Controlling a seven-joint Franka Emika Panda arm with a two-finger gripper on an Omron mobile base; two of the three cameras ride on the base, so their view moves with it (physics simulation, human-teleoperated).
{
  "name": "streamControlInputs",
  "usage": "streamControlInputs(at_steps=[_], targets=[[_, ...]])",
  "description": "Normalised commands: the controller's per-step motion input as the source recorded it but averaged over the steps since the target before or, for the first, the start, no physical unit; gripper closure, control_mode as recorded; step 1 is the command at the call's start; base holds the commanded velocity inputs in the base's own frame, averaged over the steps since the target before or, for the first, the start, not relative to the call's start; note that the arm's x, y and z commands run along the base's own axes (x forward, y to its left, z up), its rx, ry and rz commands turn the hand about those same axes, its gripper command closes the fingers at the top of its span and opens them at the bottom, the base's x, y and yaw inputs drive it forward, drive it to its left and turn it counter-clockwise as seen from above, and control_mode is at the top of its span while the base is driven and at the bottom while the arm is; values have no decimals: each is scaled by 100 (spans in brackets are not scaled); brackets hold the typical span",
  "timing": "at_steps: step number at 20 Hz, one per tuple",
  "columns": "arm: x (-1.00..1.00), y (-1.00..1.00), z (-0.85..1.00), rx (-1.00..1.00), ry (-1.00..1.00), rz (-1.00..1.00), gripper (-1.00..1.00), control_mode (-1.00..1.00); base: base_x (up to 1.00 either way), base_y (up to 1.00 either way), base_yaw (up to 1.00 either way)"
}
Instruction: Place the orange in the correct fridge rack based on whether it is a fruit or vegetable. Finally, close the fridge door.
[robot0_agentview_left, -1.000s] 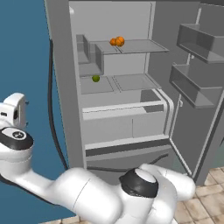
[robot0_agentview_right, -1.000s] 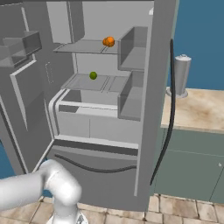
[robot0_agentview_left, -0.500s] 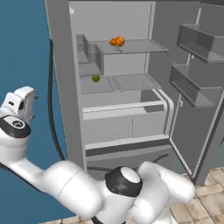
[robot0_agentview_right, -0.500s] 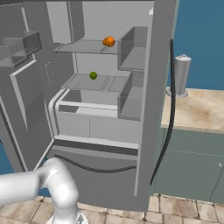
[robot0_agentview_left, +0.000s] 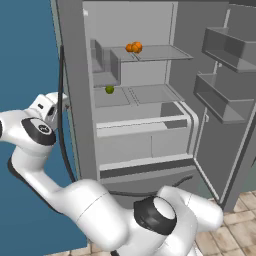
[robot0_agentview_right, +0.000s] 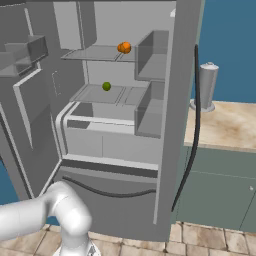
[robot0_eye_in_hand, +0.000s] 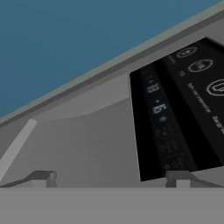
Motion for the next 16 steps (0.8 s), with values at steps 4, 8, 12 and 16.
streamControlInputs(at_steps=[4,8,12,16], targets=[[-41,-100,0,14,-17,-1,-100,-100,0,0,0],[-26,-100,0,13,-15,-1,-100,-100,0,0,0],[2,-100,0,13,-8,-1,-100,-100,0,0,0],[31,-91,0,15,-1,0,-100,-100,0,0,0]])
